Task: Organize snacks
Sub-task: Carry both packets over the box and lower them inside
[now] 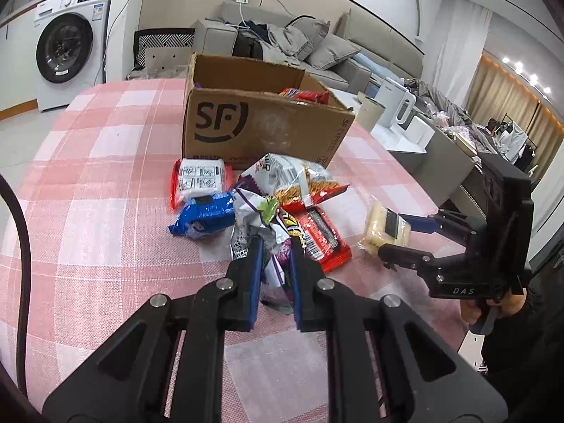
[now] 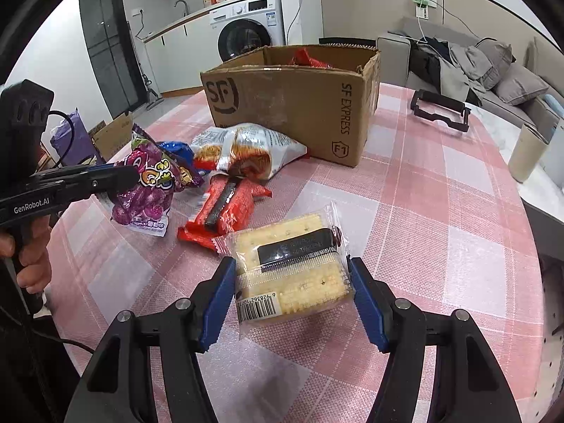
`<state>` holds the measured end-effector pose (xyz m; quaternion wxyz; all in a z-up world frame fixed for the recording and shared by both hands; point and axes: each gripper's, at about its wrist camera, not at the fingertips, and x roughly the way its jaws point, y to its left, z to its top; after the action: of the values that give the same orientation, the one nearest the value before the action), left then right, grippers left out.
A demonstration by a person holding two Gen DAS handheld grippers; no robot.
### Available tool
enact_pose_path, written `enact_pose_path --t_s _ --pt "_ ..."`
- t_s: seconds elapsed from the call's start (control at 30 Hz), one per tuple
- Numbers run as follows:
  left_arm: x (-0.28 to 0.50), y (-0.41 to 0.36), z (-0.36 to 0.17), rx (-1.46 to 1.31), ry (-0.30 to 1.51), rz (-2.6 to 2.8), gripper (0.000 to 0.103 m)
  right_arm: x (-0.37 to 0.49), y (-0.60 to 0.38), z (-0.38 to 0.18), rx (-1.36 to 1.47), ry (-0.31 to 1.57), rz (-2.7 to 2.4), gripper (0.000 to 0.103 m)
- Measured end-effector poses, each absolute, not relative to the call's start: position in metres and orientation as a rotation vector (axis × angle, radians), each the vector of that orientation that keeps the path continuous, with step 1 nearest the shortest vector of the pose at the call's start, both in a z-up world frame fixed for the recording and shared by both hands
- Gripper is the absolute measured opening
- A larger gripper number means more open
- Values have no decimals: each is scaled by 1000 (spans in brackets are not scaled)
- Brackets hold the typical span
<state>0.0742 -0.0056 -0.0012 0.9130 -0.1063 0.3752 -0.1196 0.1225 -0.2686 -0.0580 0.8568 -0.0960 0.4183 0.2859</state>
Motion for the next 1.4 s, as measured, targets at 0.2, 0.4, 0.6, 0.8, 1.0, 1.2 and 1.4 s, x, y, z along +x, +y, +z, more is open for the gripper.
enact_pose_path --t_s 0.2,0.4,0.6,0.8,1.0,1.2,1.4 --pt "67 -8 8 -212 748 -249 10 118 -273 -46 -181 841 596 65" --pt "60 -11 21 -212 721 -257 10 116 -273 -33 -149 805 593 65" --pt "57 -8 36 -213 689 -252 10 119 -268 -22 -122 780 603 65" --pt "62 -5 53 -206 651 -245 10 124 -264 -7 -93 746 604 65" --pt "72 -4 70 -192 616 -240 10 135 -259 9 -61 717 592 65" --pt "86 -4 84 -171 590 -230 10 146 -252 24 -48 690 586 65" --pt "103 -1 100 -157 561 -212 10 160 -245 35 -50 671 587 65"
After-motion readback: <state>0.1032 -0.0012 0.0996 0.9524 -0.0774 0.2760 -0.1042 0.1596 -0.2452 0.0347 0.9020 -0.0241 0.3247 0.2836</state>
